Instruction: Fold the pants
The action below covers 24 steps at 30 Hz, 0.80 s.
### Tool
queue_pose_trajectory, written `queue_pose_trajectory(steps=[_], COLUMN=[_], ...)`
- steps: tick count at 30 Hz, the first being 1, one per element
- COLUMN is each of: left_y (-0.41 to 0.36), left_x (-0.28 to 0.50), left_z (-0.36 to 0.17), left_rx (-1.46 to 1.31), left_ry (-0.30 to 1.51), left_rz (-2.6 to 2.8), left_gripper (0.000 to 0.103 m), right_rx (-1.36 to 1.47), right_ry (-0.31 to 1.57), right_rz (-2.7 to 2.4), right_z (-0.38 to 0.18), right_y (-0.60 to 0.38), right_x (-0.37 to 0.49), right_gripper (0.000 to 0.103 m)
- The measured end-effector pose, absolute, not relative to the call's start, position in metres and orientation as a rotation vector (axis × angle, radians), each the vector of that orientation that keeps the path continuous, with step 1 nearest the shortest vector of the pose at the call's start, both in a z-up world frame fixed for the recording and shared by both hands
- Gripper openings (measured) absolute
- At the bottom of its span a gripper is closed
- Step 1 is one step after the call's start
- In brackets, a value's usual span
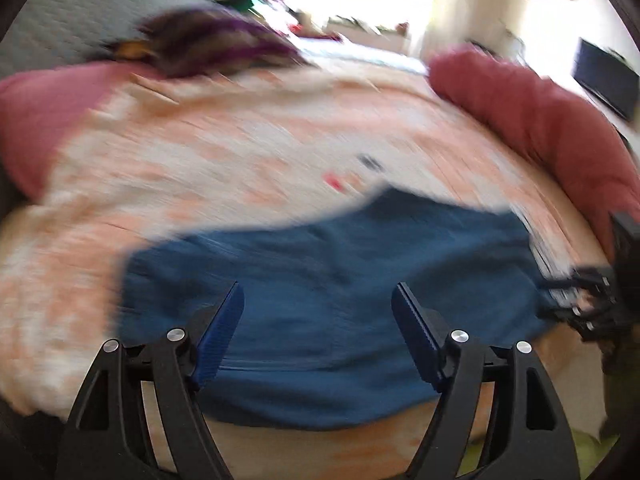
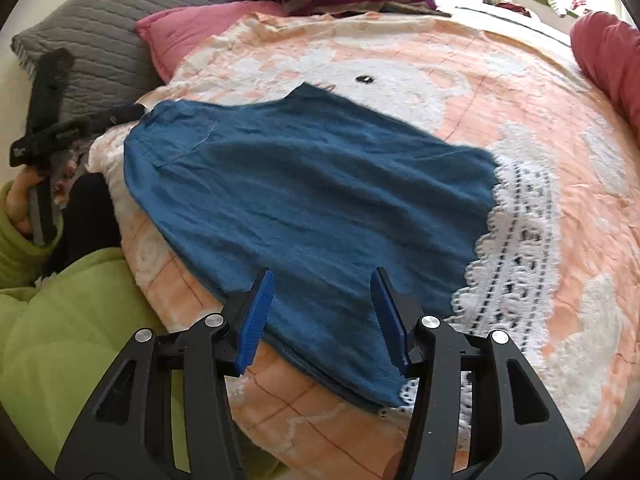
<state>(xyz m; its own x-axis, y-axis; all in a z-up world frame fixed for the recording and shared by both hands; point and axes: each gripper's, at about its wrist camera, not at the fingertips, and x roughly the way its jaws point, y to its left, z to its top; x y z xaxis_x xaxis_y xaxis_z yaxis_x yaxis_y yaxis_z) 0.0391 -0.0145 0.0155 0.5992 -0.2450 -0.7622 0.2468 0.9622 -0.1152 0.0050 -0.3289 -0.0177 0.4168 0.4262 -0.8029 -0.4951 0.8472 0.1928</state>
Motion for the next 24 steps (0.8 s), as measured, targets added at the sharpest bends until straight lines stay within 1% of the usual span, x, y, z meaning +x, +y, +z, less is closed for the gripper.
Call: queue_pose_trajectory(steps=[2,4,5,6,9,11,14,20,24], left_y=[-0.028,-0.032,-0.032,-0.033,-0.043,-0.055,-0.075,-0.093,-0.090], left_x=[0.045,0.053,0.055,0.056,0.064,0.074,0.103,0.173,0.212], left_z=[-0.007,-0.035,-0.041,-0.039,-0.019,-0.008,-0.002,-0.016,-0.040], left_rx=[0.046,0.069,0.069,0.074,0.078,0.104,0.086,0.100,0.030], left_ry=[0.941,1.033,1.050,1.048,1.005,0.979,0.975,1.042,1.105], left_rz=[-0.315,-0.309,-0.310,-0.310,-0.360,-0.375,-0.429,-0.427,-0.477], left_gripper=[0.075,0.075,0.075,0.077,0.077,0.077,0.077,0.077,0.077], right_rx=[-0.075,-0.062,-0.058,-0.059,-0.037,-0.035,-0.039,-0.045,-0.025], right_ry=[1.023,1.039,1.034,1.026,0.975,0.929,0.909,0.892,0.919], right_rz=[0.571,0.566,0.568,0.574,0.599,0.591,0.577,0.575,0.559], right_z=[-0.027,-0.034,-0.033,-0.030,-0.017,-0.008,-0.001,-0.002,-0.014], right_y=[-0.331,-0.334,-0.333,-0.333,-0.335,-0.337,-0.338,-0.339,-0.346], right_x=[0.004,0.003,0.003,0.002,0.004,0.011,0.025,0.043,0.049], right_gripper=[0.046,0.047,0.047,0.047,0.048,0.051,0.052,0.053,0.053])
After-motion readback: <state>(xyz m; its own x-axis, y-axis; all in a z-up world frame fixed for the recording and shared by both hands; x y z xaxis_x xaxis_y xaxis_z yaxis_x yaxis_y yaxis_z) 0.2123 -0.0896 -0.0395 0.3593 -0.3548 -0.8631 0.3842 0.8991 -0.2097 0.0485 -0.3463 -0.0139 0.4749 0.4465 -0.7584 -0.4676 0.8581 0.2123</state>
